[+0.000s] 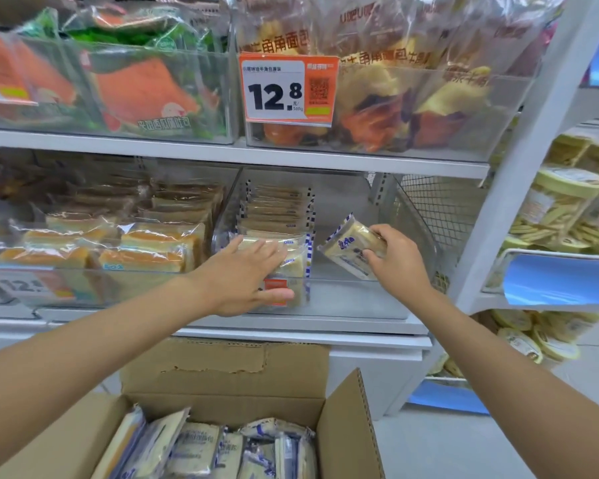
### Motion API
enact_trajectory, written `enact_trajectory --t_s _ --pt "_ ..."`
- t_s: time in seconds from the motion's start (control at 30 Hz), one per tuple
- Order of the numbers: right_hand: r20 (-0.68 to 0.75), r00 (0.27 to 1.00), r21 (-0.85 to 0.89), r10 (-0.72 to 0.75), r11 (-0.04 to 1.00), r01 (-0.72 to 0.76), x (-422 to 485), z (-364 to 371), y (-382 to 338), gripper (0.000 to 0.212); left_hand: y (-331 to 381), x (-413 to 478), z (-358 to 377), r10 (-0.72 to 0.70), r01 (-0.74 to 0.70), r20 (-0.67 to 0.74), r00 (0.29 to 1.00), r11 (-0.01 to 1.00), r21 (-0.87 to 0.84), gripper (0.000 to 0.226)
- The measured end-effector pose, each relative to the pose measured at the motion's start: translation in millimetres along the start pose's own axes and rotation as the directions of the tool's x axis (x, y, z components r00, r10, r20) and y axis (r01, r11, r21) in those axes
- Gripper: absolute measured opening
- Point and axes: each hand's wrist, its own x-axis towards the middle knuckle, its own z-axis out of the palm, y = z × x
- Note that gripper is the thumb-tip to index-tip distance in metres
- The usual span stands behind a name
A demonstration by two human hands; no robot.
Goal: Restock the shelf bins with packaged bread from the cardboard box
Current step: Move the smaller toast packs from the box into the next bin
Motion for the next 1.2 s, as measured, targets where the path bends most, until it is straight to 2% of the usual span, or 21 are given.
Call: enact_trajectory --t_s 0.13,0.23,0.3,0.43,0.47,0.53,0.6,0.63,0.73,0.8,0.9,1.03,1.1,1.2 --pt "0.004 1.0 0.014 0.015 1.0 -0.015 -0.2 1.2 -0.2 0.029 21.1 34.1 -4.3 -0.056 0.053 -0.023 0.998 0.992 -0.116 0.098" --pt "-0.009 1.0 0.036 0.028 0.999 -0.028 -2.5 -0.9 1.8 0.029 12.6 37.1 17.6 -0.018 0.016 -0.019 1.0 0.995 -0.096 0.106" --pt "-0.008 0.999 0.05 0.032 0.998 -0.031 -2.9 -1.6 2.3 0.029 7.5 33.5 23.0 -0.022 0.019 -0.02 1.0 0.992 -0.124 0.101" --pt "0.032 0.999 0.027 0.007 1.0 -0.008 -1.0 -0.4 -2.5 0.03 7.6 33.6 7.6 -0.05 0.094 0.154 0.987 0.952 -0.292 0.094" --pt "0.057 0.998 0.02 -0.001 1.0 0.0 0.4 -0.4 -3.3 0.031 8.8 35.3 3.8 -0.061 0.113 0.159 0.985 0.933 -0.341 0.087" --pt "0.113 0.994 0.009 -0.003 1.0 0.002 7.1 -1.7 -5.2 0.033 9.0 45.7 -1.8 -0.131 0.129 0.022 0.991 0.908 -0.398 0.073" --pt "0.145 0.989 -0.028 0.001 1.0 0.003 19.3 -1.7 -4.2 0.036 5.6 66.7 -7.8 -0.19 0.136 -0.129 0.973 0.929 -0.344 0.069" --pt "0.149 0.989 -0.055 0.003 0.998 0.005 26.3 -2.1 -3.7 0.039 3.1 77.3 -11.4 -0.2 0.148 -0.131 0.971 0.932 -0.331 0.069" --pt "0.138 0.99 -0.123 0.021 0.992 -0.003 54.3 6.2 5.1 0.041 -12.7 104.7 -6.6 -0.231 0.226 0.03 0.973 0.906 -0.357 0.076" --pt "0.14 0.99 -0.159 0.026 0.987 -0.003 78.2 13.8 12.2 0.037 -20.5 109.8 4.4 -0.259 0.27 0.08 0.963 0.899 -0.345 0.083" --pt "0.163 0.986 -0.248 0.036 0.969 0.006 117.7 28.1 20.6 0.036 -25.1 110.6 18.3 -0.289 0.28 0.023 0.957 0.904 -0.324 0.095" --pt "0.219 0.975 -0.317 -0.02 0.944 0.091 159.3 58.6 31.6 0.042 -26.2 115.2 26.7 -0.302 0.275 -0.051 0.952 0.916 -0.293 0.084" --pt "0.188 0.98 -0.415 -0.068 0.899 0.142 164.3 75.3 38.9 0.05 -25.0 115.8 27.9 -0.31 0.276 -0.091 0.946 0.922 -0.271 0.078" --pt "0.062 0.985 -0.375 -0.16 0.911 0.172 162.0 92.3 47.7 0.053 -24.6 116.4 28.9 -0.303 0.266 -0.111 0.947 0.928 -0.261 0.075"
